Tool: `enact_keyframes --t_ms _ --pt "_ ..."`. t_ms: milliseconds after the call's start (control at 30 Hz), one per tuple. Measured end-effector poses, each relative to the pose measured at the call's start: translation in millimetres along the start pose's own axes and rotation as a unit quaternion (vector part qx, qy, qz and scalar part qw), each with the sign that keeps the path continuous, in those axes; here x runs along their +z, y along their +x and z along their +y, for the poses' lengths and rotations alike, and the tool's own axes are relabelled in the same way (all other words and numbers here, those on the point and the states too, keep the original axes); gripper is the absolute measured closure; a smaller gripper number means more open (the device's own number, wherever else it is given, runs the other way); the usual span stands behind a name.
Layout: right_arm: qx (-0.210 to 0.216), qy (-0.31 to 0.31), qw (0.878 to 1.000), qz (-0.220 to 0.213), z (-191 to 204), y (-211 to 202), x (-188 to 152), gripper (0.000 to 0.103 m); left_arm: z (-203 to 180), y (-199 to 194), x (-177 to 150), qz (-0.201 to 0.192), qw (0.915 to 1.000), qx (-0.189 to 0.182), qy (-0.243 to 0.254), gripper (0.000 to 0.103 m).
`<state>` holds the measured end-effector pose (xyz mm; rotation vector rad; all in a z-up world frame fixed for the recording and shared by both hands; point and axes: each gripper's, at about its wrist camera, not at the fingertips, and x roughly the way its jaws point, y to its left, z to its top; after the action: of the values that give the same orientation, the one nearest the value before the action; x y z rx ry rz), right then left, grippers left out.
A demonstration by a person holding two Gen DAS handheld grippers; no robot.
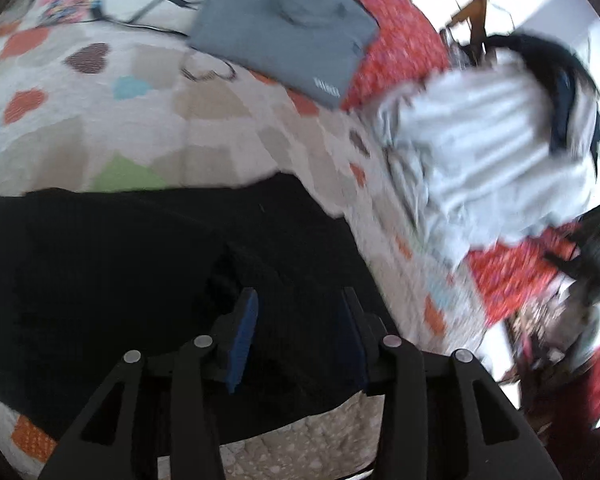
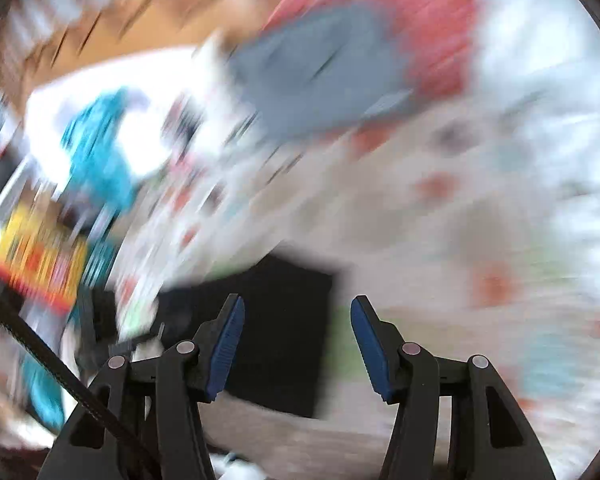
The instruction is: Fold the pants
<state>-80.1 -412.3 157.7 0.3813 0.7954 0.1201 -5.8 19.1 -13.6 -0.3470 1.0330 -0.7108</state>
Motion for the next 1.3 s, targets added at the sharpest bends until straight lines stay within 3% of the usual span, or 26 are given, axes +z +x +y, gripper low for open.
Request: enact_keyframes --t_ms 100,133,200,267,367,533,600,667,767,867,967,1067,1133,1167,1233,1300 --pt "-0.092 0.044 0.992 -0.078 -47 -102 7 0.024 3 21 -9 0.033 0.999 0.03 0.007 0.063" --pt "-0.12 0.057 0.987 -0.092 -61 -126 5 0.023 6 24 -11 0.036 0.9986 0.039 0.002 0.063" --pt "-0.138 0.077 0.983 -0.097 -78 -152 -5 0.023 18 24 -16 0.038 0.9979 0.043 -0.029 0.063" --pt "-0.127 0.076 0.985 -0.085 -82 -147 -14 0.023 30 15 -17 0.028 0.9971 0.036 -0.061 0.063" --pt "-0.085 0.065 0.993 -0.045 -73 -102 -27 0.023 41 -6 -21 0.005 0.9943 0.075 -0.075 0.063" --pt "0.041 0.021 0.997 0.062 -3 44 -41 0.023 48 -35 -33 -0.019 0.9905 0.091 -0.101 0.063" --pt "0.086 -0.002 0.991 0.1 34 92 -48 0.023 46 -38 -35 -0.027 0.9908 0.084 -0.103 0.063" --pt "0.138 -0.023 0.978 0.152 83 150 -60 0.023 44 -36 -39 -0.031 0.9913 0.071 -0.106 0.063" --pt "0.18 -0.04 0.958 0.22 140 222 -87 0.023 39 -29 -43 -0.034 0.9931 0.042 -0.104 0.063" --pt "0.163 -0.062 0.948 0.265 181 280 -108 0.024 32 -20 -47 -0.032 0.9951 0.028 -0.089 0.063" --pt "0.131 -0.05 0.946 0.291 192 321 -120 0.023 31 -14 -53 -0.029 0.9965 0.019 -0.076 0.063" --pt "0.149 -0.039 0.943 0.296 196 321 -109 0.02 32 -16 -56 -0.034 0.9966 -0.002 -0.074 0.063" --pt "0.175 -0.053 0.95 0.255 194 301 -85 0.025 31 -22 -56 -0.046 0.9962 -0.022 -0.071 0.063" --pt "0.164 -0.058 0.956 0.238 190 293 -73 0.025 29 -24 -55 -0.052 0.9957 -0.032 -0.07 0.063" --pt "0.098 -0.08 0.97 0.208 179 281 -55 0.025 27 -25 -54 -0.057 0.9948 -0.047 -0.07 0.062" --pt "0.037 -0.117 0.972 0.198 171 283 -47 0.026 25 -23 -53 -0.058 0.9942 -0.056 -0.071 0.061"
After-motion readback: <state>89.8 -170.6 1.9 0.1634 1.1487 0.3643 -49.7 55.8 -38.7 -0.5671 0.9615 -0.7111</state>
